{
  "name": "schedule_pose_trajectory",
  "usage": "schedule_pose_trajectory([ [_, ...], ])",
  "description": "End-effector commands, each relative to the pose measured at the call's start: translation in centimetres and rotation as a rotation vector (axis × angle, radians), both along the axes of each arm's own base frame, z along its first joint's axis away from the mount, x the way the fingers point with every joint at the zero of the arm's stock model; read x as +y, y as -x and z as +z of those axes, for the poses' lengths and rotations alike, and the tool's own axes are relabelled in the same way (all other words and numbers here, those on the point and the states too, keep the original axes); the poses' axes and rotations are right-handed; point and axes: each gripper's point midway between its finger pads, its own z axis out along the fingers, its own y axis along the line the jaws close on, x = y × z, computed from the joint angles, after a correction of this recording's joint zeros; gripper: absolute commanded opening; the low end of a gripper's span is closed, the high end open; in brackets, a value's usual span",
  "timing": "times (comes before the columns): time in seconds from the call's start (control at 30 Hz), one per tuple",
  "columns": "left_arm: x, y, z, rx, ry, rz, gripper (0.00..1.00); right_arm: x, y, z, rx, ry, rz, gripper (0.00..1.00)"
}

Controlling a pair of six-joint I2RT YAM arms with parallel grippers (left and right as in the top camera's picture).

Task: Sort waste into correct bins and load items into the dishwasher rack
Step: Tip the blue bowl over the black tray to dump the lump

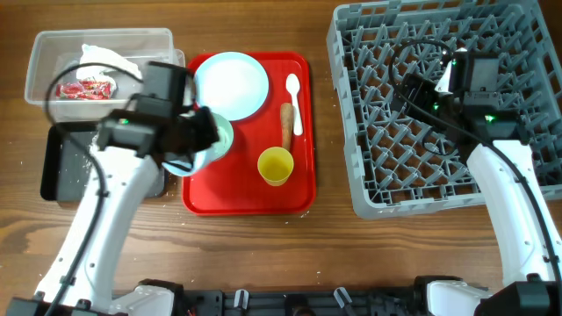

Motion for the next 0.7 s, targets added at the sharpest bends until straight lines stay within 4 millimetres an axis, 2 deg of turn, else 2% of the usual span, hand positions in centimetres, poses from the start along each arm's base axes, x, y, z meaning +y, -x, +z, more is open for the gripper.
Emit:
schedule_pose_trajectory([
  [0.0, 5.9, -1.8, 0.9, -0.065, 0.013, 0.074, 0.04, 0.1, -0.5, 0.3, -0.009, 0.002, 0.011, 1.00],
  [0.1, 11.0, -2.6, 0.5, -0.092, 0.121, 0.136, 0.04, 0.1, -0.5, 0.3, -0.009, 0.001, 0.011, 1.00],
  [0.17, 13.0, -2.8, -0.1, -0.106, 0.245, 0.142, 0.04, 0.1, -0.5, 0.3, -0.009, 0.001, 0.011, 1.00],
  [0.27, 14.4, -3.9, -1.3, -0.157, 0.485, 0.108, 0.04, 0.1, -0.5, 0.3, -0.009, 0.001, 0.011, 1.00],
  [0.43, 15.2, -5.3, -2.6, -0.211, 0.855, 0.119, 0.04, 0.1, -0.4, 0.3, -0.008, 0.001, 0.011, 1.00],
  [0.47, 15.7, -5.5, -2.1, -0.245, 0.981, 0.133, 0.04, 0.1, -0.5, 0.3, -0.009, 0.002, 0.011, 1.00],
  [0.53, 16.8, -5.5, -1.1, -0.302, 1.105, 0.151, 0.04, 0.1, -0.5, 0.3, -0.009, 0.002, 0.011, 1.00],
  [0.63, 19.0, -5.0, 0.5, -0.383, 1.199, 0.187, 0.04, 0.1, -0.5, 0.3, -0.009, 0.001, 0.011, 1.00],
  [0.67, 19.6, -4.8, 0.5, -0.378, 1.209, 0.214, 0.04, 0.1, -0.5, 0.3, -0.009, 0.001, 0.011, 1.00],
])
